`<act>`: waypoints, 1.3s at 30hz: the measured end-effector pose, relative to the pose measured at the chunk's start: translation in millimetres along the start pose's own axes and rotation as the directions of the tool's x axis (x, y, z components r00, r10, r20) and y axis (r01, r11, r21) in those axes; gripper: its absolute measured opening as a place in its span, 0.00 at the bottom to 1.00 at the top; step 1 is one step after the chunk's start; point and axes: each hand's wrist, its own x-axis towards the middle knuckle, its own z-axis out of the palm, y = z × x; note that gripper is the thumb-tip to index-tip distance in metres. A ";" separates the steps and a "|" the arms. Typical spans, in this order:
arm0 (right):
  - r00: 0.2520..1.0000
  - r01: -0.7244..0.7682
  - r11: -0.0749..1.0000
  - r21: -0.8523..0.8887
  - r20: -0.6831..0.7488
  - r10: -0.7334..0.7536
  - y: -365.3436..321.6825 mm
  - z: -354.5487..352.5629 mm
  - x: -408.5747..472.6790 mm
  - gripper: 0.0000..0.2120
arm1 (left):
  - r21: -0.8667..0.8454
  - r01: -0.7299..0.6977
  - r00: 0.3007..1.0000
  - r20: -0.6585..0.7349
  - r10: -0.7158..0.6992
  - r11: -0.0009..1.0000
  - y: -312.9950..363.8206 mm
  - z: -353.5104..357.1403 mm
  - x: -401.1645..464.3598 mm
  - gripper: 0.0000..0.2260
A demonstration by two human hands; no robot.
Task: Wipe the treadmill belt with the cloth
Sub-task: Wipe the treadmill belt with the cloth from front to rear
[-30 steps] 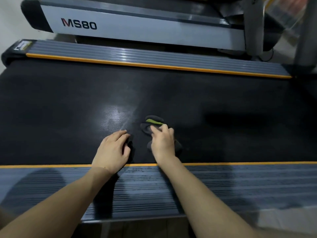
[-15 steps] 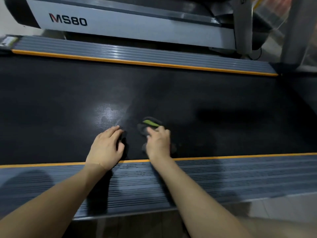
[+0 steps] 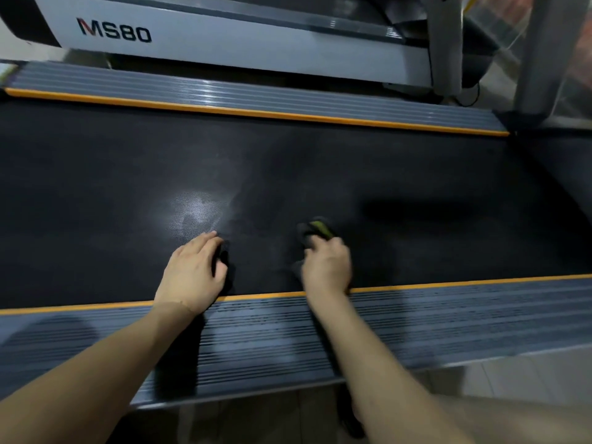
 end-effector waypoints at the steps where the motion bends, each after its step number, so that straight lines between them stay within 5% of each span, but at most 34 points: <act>1: 0.994 0.093 0.996 0.013 0.049 -0.094 -21.0 7.2 -14.8 0.13 | -0.002 0.001 1.000 0.000 -0.001 1.000 -1.2 0.3 0.3 0.23; 3: 0.952 0.263 0.963 0.061 0.144 -0.269 -30.6 5.7 -24.1 0.13 | 0.001 -0.005 1.000 0.000 0.005 1.000 -2.9 1.7 0.2 0.23; 6: 0.938 0.328 0.945 0.006 0.121 -0.326 18.7 -15.1 0.9 0.12 | -0.001 -0.001 1.000 0.005 0.001 1.000 -2.5 1.7 0.1 0.23; 11: 0.999 -0.027 0.981 -0.191 0.017 0.031 127.6 -61.3 57.4 0.13 | 0.007 0.003 1.000 0.003 -0.003 1.000 -2.1 1.5 1.1 0.23; 14: 0.982 -0.188 0.956 -0.223 -0.043 0.183 111.4 -54.8 51.0 0.13 | 0.032 0.029 1.000 0.007 -0.029 0.999 -1.3 3.6 1.0 0.24; 17: 0.995 -0.097 0.989 -0.108 -0.032 0.094 42.7 -20.2 15.9 0.11 | 0.033 0.030 0.999 0.017 -0.030 0.999 -1.1 3.2 1.1 0.24; 19: 0.995 0.090 0.994 -0.065 0.046 -0.087 5.5 -5.1 -6.8 0.09 | 0.028 0.036 0.999 0.012 -0.037 0.999 -1.2 2.4 0.6 0.24; 23: 0.932 0.347 0.936 -0.053 0.135 -0.338 25.4 -21.8 4.3 0.10 | 0.011 0.040 0.999 -0.002 -0.040 0.999 0.6 1.4 -1.6 0.24; 28: 0.999 -0.034 0.986 -0.163 0.010 0.037 129.2 -57.6 54.4 0.12 | 0.037 0.051 0.999 -0.008 -0.051 0.998 -0.3 3.5 0.1 0.23; 32: 0.989 -0.146 0.975 -0.169 -0.034 0.142 95.4 -40.4 40.0 0.14 | 0.042 0.052 0.998 0.020 -0.053 0.998 -0.5 3.3 0.8 0.23; 36: 0.996 0.072 0.996 0.054 0.040 -0.075 3.3 -0.3 -3.7 0.13 | -0.008 0.084 0.996 0.011 -0.084 0.996 1.8 -1.8 -0.2 0.18; 39: 0.889 0.384 0.905 0.182 0.192 -0.415 -51.0 15.6 -40.1 0.12 | -0.044 0.114 0.993 -0.007 -0.115 0.992 1.1 -8.3 -3.9 0.17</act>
